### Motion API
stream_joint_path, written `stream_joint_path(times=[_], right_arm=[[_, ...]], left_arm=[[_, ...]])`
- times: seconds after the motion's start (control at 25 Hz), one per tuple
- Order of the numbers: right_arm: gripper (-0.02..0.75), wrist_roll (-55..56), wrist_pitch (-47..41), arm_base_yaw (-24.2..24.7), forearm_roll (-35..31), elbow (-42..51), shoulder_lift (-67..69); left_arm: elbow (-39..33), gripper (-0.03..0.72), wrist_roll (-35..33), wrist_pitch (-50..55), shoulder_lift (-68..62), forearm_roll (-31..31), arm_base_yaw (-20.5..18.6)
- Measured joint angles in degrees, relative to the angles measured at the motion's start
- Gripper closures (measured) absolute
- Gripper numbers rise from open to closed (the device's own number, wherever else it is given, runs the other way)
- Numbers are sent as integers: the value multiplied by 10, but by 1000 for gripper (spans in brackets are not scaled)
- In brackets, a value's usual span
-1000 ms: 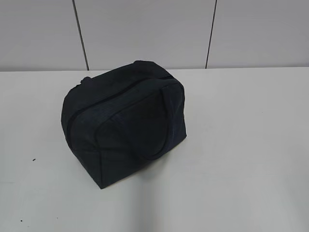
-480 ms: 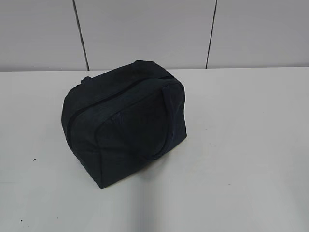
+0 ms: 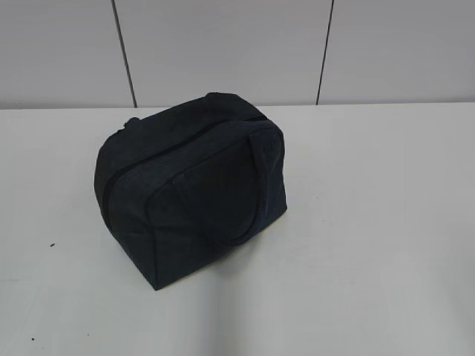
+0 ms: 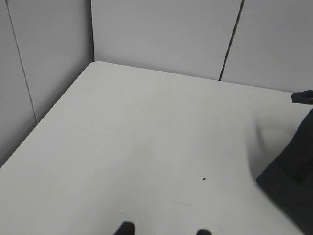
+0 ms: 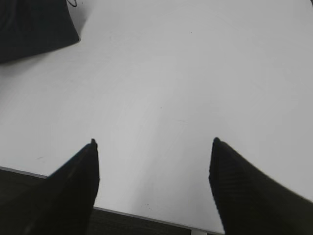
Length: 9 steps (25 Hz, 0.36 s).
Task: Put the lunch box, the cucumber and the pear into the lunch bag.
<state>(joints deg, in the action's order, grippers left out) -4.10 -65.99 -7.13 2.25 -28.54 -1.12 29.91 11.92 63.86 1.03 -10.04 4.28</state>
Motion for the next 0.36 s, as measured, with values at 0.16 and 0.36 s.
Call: stream_joint_path(times=[0.16, 0.36], right_arm=[[192, 0, 0, 0, 0, 0, 0], [193, 0, 0, 0, 0, 0, 0]], left_arm=[[0, 442, 0, 0, 0, 0, 0], [0, 442, 0, 0, 0, 0, 0]])
